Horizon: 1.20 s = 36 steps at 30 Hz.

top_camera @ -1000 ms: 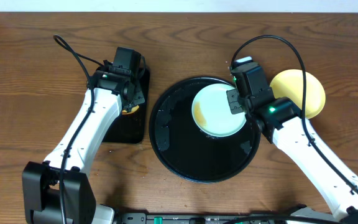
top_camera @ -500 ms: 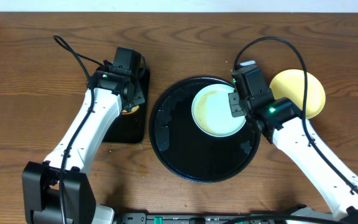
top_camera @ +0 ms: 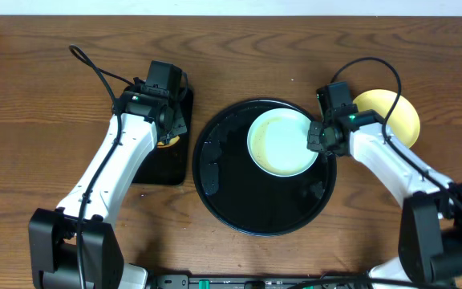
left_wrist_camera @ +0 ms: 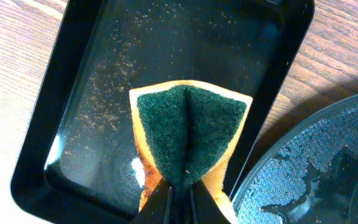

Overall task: Clean dirty plates on tray and stack at the side
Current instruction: 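Slide the blue plate toward the back right with the right gripper, then lift the blue plate with the right gripper and stack it on the yellow plate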

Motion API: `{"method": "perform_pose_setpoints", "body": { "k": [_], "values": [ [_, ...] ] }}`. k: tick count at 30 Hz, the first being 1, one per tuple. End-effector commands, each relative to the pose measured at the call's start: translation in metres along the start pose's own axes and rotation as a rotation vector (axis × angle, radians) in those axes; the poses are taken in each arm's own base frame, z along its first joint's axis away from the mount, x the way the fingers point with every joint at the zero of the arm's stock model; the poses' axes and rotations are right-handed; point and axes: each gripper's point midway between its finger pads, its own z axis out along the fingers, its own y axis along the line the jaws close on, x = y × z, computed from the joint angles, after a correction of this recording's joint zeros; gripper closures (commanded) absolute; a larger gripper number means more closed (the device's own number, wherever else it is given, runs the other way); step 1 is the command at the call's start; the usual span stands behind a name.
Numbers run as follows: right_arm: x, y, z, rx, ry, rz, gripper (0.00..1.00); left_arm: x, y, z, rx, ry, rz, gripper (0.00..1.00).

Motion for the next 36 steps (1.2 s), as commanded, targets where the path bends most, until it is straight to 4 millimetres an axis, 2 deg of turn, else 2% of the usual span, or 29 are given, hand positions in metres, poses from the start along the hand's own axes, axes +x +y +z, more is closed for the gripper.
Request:
{"method": "perform_pose_setpoints", "body": {
  "k": [1,7,9,10,15,20,27,33,36],
  "values": [
    [0.014,0.007,0.017,-0.077,0.096,0.048,0.85,0.000,0.004,0.000,-0.018,-0.003,0.004,0.92],
    [0.026,0.004,0.041,-0.053,0.157,0.049,0.84,0.000,0.004,0.000,-0.018,-0.003,0.004,0.92],
    [0.028,0.005,0.046,-0.057,0.168,0.050,0.95,0.000,0.004,0.000,-0.018,-0.003,0.004,0.92],
    [0.028,0.005,0.046,-0.059,0.169,0.050,0.99,0.000,0.004,0.000,-0.018,-0.003,0.004,0.93],
    [0.019,0.008,0.038,-0.077,0.130,0.034,0.99,0.000,0.004,0.000,-0.018,-0.003,0.004,0.93],
    [-0.004,0.017,0.010,-0.128,0.014,-0.072,0.99,0.000,0.004,0.000,-0.018,-0.003,0.004,0.92],
    [-0.031,0.026,-0.051,-0.181,-0.175,-0.213,0.99,0.000,0.004,0.000,-0.018,-0.003,0.004,0.92],
    [-0.048,0.015,-0.081,-0.045,-0.314,-0.307,0.99,0.000,0.004,0.000,-0.018,-0.003,0.004,0.93],
    [-0.055,0.020,-0.094,-0.005,-0.383,-0.370,0.99,0.000,0.004,0.000,-0.018,-0.003,0.004,0.93]
  ]
}}
